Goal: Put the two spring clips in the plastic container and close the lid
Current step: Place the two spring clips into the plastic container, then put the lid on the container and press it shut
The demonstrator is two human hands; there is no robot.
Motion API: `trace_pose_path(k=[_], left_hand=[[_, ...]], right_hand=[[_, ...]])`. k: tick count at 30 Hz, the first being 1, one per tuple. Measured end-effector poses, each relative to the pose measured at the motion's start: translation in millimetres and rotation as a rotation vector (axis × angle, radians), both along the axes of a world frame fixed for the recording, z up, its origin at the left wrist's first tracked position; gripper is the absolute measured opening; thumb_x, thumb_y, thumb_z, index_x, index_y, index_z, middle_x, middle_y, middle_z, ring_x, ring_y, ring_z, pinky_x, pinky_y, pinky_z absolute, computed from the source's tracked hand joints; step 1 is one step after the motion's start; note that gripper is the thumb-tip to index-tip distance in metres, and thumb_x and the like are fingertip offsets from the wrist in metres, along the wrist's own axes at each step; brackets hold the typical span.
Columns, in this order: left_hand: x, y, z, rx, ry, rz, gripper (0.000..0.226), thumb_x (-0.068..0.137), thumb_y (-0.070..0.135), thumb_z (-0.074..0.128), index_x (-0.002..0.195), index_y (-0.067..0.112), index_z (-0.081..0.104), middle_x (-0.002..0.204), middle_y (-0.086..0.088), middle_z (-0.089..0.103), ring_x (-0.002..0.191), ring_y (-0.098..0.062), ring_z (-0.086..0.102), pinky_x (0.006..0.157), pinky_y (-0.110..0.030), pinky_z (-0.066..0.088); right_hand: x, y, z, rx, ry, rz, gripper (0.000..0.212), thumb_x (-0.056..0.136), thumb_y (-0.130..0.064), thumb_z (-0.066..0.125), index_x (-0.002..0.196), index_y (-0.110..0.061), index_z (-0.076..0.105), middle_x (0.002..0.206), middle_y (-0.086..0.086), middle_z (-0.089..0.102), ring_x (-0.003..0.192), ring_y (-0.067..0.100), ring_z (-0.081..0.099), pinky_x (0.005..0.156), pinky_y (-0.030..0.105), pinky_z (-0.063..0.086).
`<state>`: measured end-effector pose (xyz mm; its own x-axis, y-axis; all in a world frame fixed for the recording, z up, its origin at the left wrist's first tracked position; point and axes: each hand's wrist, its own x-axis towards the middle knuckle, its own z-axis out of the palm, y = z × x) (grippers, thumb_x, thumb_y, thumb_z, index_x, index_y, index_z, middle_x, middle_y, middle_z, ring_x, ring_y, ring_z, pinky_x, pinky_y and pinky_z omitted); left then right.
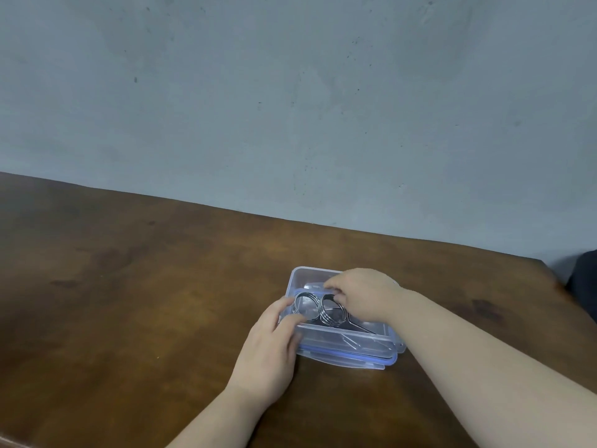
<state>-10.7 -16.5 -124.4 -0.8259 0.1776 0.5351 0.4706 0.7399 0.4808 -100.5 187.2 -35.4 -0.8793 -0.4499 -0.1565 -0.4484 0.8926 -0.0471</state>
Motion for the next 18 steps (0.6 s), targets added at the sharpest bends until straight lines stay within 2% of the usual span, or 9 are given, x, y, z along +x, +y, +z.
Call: trace_pose_path(k=[3,7,9,11,13,16,18], left_hand=[[2.4,-0.8,1.8,0.026,-0.019,-0.006,0.04,0.089,0.01,0.064,0.119,0.032,0.051,0.146,0.007,0.041,0.125,-0.008,0.048,0.093,-0.026,0.046],[6.9,0.1,9.5,0.099,-0.114,-0.004,0.053,0.088,0.016,0.068,0.128,0.037,0.04,0.142,0.025,0.026,0.113,0.006,0.046,0.085,-0.012,0.041],[8.8,1.3,12.1,0.143,-0.19,0.008,0.059,0.087,0.02,0.07,0.133,0.035,0.037,0.14,0.027,0.026,0.116,0.007,0.044,0.087,-0.002,0.034],[9.3,1.3,14.4,0.227,-0.286,0.037,0.069,0.084,0.023,0.075,0.135,0.038,0.031,0.14,0.023,0.036,0.115,0.005,0.047,0.087,-0.004,0.037],[7.8,1.1,17.8,0.286,-0.387,0.069,0.088,0.081,0.025,0.078,0.144,0.036,0.019,0.134,0.029,0.042,0.117,0.002,0.05,0.09,-0.014,0.042],[6.1,1.2,20.4,0.258,-0.488,0.012,0.117,0.08,0.03,0.079,0.151,0.031,-0.014,0.126,0.05,0.031,0.119,0.008,0.043,0.097,-0.022,0.041],[4.8,-0.3,18.5,0.242,-0.519,0.0,0.12,0.08,0.034,0.079,0.15,0.031,-0.018,0.132,0.046,0.033,0.119,0.009,0.039,0.098,-0.023,0.041]], right_hand=[[18.5,10.4,12.2,-0.149,0.061,-0.064,0.032,0.104,-0.027,0.043,0.123,-0.025,0.069,0.124,-0.005,0.071,0.113,0.022,0.063,0.091,0.04,0.053],[61.0,25.9,15.3,-0.259,0.076,-0.12,0.03,0.098,-0.042,0.049,0.089,-0.024,0.071,0.091,-0.007,0.073,0.083,0.014,0.063,0.07,0.033,0.051],[78.1,30.9,9.0,-0.202,0.056,-0.072,0.035,0.094,-0.054,0.051,0.083,-0.025,0.067,0.08,-0.007,0.067,0.077,0.011,0.059,0.072,0.031,0.049],[84.7,34.9,-1.9,-0.11,0.07,-0.014,0.036,0.095,-0.05,0.05,0.074,-0.023,0.058,0.065,-0.007,0.053,0.068,0.014,0.051,0.081,0.031,0.045],[85.1,37.9,-12.1,-0.068,0.135,0.028,0.033,0.098,-0.038,0.05,0.069,-0.021,0.05,0.057,-0.008,0.038,0.064,0.017,0.042,0.089,0.033,0.043],[86.0,42.9,-17.0,-0.113,0.201,0.029,0.033,0.1,-0.034,0.05,0.07,-0.023,0.048,0.061,-0.009,0.04,0.065,0.016,0.04,0.089,0.034,0.042],[87.4,48.3,-13.3,-0.148,0.231,0.016,0.036,0.101,-0.033,0.051,0.066,-0.027,0.044,0.06,-0.011,0.038,0.063,0.014,0.038,0.086,0.031,0.039]])
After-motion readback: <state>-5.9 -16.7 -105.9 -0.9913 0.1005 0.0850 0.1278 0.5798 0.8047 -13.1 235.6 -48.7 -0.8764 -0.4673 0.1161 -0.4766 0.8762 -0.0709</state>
